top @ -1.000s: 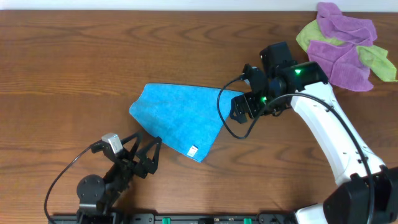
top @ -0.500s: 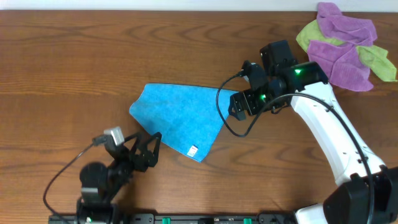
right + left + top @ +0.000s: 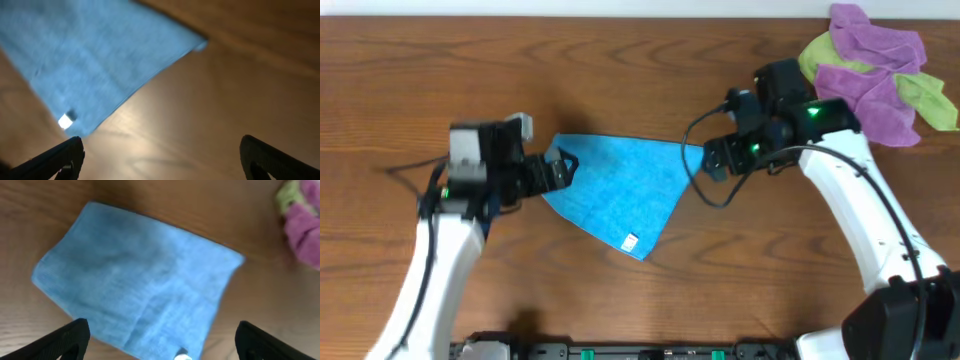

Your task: Fold the cloth

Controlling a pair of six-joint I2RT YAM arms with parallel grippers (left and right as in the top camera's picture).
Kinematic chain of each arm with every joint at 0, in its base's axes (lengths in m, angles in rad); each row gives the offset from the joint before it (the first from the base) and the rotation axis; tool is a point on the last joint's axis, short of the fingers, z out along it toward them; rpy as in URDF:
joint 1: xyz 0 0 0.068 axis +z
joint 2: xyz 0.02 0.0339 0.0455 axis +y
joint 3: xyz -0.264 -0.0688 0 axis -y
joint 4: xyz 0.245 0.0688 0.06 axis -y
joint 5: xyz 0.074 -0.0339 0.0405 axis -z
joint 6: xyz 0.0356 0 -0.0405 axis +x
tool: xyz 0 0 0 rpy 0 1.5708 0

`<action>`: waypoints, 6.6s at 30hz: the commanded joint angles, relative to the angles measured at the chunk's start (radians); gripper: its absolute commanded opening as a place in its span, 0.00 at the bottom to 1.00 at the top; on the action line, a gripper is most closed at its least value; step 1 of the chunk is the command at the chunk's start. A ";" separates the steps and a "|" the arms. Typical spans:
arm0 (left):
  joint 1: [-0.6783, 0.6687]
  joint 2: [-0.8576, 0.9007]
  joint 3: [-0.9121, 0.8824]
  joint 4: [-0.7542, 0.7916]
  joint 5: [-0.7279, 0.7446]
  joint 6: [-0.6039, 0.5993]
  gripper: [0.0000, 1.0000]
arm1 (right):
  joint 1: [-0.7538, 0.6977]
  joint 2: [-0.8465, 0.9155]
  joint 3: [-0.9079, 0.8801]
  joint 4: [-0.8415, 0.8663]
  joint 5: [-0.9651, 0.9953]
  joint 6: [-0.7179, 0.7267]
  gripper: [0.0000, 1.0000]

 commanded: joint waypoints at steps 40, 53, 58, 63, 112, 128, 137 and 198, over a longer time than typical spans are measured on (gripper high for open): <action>0.007 0.392 0.286 -0.288 -0.229 0.233 0.72 | -0.029 0.098 -0.353 0.383 -0.456 0.116 0.95; 0.010 0.497 0.286 -0.151 -0.266 0.248 0.73 | -0.008 0.097 -0.353 0.325 -0.456 0.101 0.95; 0.037 0.542 0.286 -0.113 -0.270 0.249 0.77 | -0.008 0.097 -0.353 0.311 -0.456 0.094 0.95; 0.112 0.582 0.286 -0.076 -0.090 0.260 0.79 | -0.008 0.097 -0.353 0.291 -0.454 0.082 0.96; 0.179 0.774 0.272 -0.465 0.337 0.349 0.55 | -0.043 0.097 -0.353 0.277 -0.381 0.072 0.93; 0.103 0.762 0.272 -0.461 0.300 0.348 0.24 | -0.068 0.094 -0.353 0.066 -0.458 -0.021 0.76; 0.103 0.762 0.272 -0.453 0.303 0.332 0.08 | 0.129 0.078 -0.353 0.101 -0.491 0.055 0.12; 0.012 0.753 0.275 -0.454 0.334 0.290 0.06 | 0.536 0.193 -0.449 0.301 0.082 0.276 0.02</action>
